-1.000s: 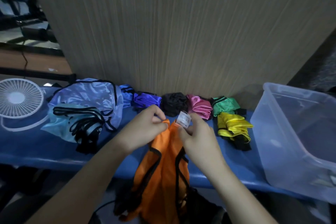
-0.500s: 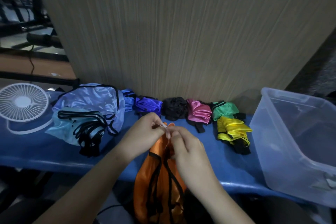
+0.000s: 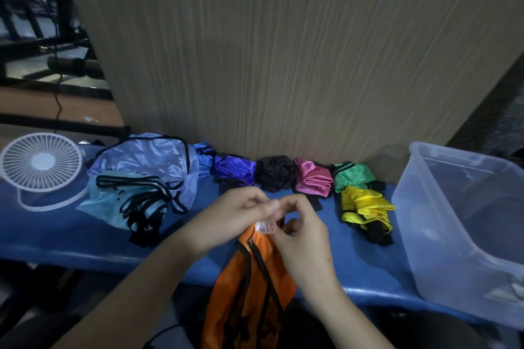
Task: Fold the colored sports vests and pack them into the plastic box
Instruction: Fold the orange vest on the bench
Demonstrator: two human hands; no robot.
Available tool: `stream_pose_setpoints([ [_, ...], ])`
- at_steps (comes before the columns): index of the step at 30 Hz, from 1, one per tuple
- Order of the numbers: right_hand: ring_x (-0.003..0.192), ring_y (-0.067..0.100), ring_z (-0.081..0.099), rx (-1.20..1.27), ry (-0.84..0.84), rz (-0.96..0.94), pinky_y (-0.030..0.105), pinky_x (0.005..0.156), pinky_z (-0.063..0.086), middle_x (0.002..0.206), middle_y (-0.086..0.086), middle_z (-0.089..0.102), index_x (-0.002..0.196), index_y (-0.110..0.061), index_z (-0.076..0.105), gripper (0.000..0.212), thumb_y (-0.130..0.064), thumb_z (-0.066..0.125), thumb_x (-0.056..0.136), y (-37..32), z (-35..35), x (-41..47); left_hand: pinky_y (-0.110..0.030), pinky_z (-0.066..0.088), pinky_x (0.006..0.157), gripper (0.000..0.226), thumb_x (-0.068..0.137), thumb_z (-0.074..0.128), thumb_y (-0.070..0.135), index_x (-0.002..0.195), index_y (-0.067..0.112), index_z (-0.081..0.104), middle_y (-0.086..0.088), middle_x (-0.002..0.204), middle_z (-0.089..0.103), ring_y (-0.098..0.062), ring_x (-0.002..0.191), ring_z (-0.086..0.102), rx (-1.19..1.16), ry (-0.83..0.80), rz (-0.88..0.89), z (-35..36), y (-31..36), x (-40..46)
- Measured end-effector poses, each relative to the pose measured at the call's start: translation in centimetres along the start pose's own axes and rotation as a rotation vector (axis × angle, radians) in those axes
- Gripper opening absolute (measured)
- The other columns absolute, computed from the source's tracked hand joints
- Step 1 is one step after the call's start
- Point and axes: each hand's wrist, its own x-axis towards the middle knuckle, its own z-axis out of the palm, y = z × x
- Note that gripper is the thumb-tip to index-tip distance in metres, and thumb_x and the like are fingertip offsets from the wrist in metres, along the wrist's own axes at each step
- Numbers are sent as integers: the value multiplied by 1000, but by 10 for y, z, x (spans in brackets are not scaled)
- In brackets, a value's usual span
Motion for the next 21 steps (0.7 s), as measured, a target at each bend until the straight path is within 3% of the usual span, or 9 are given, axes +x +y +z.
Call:
stream_pose_setpoints([
  [3,67,8,51,-33,25,-20,19,60,37,83,-8,55,100,-35,57,41,-14,82,75,3,1,2,-21,50,76,31,81,83,18,104,11,64,-2,85,71,-6,79,64,-3,-134,25,-5,-8,0],
  [5,81,6,51,-104,27,-35,16,69,39,92,-12,48,106,-35,60,44,-27,85,71,4,0,5,-24,50,76,42,75,87,9,109,14,63,-1,86,66,-6,79,61,31,-208,15,-7,-11,-2],
  [8,100,6,50,-196,-41,-64,17,83,39,101,-16,45,106,-36,64,40,-42,83,71,7,-2,10,-27,47,76,40,79,79,-2,111,18,63,5,88,63,-8,81,57,115,-259,63,-7,-9,-4],
  [12,89,5,60,-68,-160,-34,18,76,41,93,-10,61,94,-26,66,22,-36,80,80,11,-6,12,-30,48,82,38,82,67,-10,110,15,64,2,95,68,-9,90,61,122,-216,98,-10,-8,-5],
  [15,86,3,63,120,-421,13,23,77,47,94,-3,70,102,-22,66,27,-39,75,83,10,-18,15,-29,48,83,34,87,63,-12,113,10,58,-6,94,74,-12,89,64,100,-236,77,-16,-7,-7],
  [17,87,8,64,162,-527,35,27,81,49,98,5,72,108,-21,66,31,-31,81,81,11,-28,17,-29,50,84,31,90,67,-5,113,12,57,-10,100,76,-16,92,68,87,-255,52,-22,-5,-8],
  [21,82,18,65,160,-521,26,40,82,52,90,14,70,100,-18,71,23,-12,82,81,13,-36,21,-26,50,80,31,91,66,-4,112,16,56,-10,103,75,-15,89,68,118,-257,41,-30,-3,-9],
])
